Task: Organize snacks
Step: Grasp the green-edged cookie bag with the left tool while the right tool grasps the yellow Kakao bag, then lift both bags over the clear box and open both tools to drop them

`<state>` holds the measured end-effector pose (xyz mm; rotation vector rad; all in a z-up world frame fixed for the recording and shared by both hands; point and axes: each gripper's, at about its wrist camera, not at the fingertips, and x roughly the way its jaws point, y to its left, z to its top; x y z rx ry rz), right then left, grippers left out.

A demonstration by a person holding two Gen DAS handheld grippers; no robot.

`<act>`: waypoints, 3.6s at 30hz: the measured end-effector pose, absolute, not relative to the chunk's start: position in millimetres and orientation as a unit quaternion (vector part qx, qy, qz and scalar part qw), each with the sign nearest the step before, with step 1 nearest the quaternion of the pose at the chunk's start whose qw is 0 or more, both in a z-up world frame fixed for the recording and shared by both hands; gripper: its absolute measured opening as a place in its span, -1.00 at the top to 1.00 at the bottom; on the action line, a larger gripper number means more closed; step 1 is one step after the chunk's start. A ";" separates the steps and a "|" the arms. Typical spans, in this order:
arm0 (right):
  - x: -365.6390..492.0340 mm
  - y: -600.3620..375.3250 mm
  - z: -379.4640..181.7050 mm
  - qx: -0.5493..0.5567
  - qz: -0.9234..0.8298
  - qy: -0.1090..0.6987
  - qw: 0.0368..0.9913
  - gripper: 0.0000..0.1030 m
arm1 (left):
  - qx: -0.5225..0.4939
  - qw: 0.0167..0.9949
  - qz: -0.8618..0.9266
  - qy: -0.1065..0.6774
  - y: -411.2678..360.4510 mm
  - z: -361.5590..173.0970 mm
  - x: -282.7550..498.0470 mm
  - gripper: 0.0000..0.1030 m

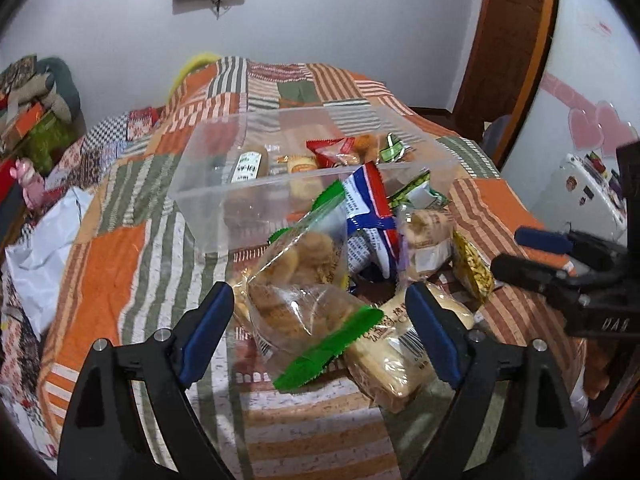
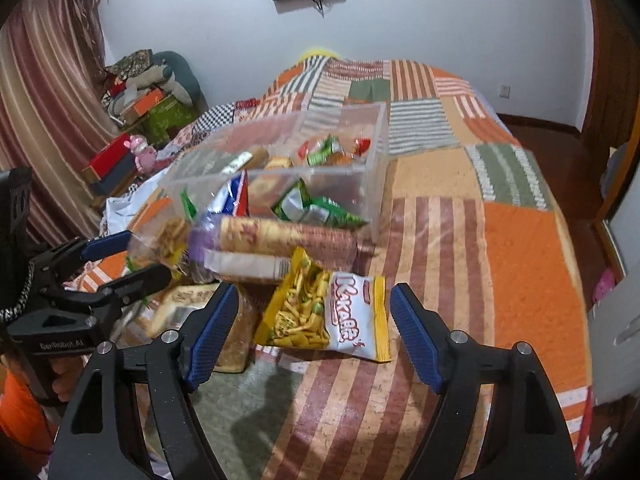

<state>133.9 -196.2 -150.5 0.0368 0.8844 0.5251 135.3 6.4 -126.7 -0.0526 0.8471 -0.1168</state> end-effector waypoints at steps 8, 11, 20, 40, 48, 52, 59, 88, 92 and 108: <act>142.0 -196.6 -171.7 0.040 0.263 0.466 0.844 -0.47 | -0.040 0.904 -0.051 0.423 9.8 -145.8 143.2 -0.71; 145.0 -196.4 -175.0 0.032 0.252 0.468 0.846 -0.48 | -0.042 0.907 -0.050 0.416 10.0 -148.6 142.1 -0.71; 148.9 -197.7 -174.4 0.017 0.223 0.463 0.858 -0.52 | -0.043 0.911 -0.045 0.409 15.3 -155.2 142.0 -0.20; 160.9 -207.4 -179.9 0.007 0.199 0.481 0.854 -0.70 | -0.049 0.925 -0.046 0.374 23.4 -134.4 126.8 0.13; 160.8 -209.8 -176.2 0.012 0.192 0.476 0.858 -0.22 | -0.055 0.928 -0.042 0.365 27.4 -128.3 121.9 0.13; 159.1 -221.5 -173.6 0.026 0.188 0.471 0.861 -0.06 | -0.057 0.931 -0.037 0.360 30.9 -124.3 119.2 0.13; 152.4 -233.3 -163.7 0.034 0.183 0.460 0.868 -0.02 | -0.058 0.936 -0.027 0.346 35.6 -111.4 113.0 0.13; 186.4 -163.2 -88.7 -0.008 0.248 0.347 0.904 -0.03 | -0.049 0.950 -0.009 0.310 56.7 -68.4 170.9 0.13; 196.0 -151.6 -91.2 -0.010 0.261 0.353 0.899 -0.03 | -0.050 0.946 -0.008 0.319 61.1 -75.2 186.7 0.13; 234.0 -99.9 -113.5 -0.038 0.294 0.401 0.867 -0.03 | -0.085 0.931 -0.014 0.355 79.8 -108.0 233.4 0.13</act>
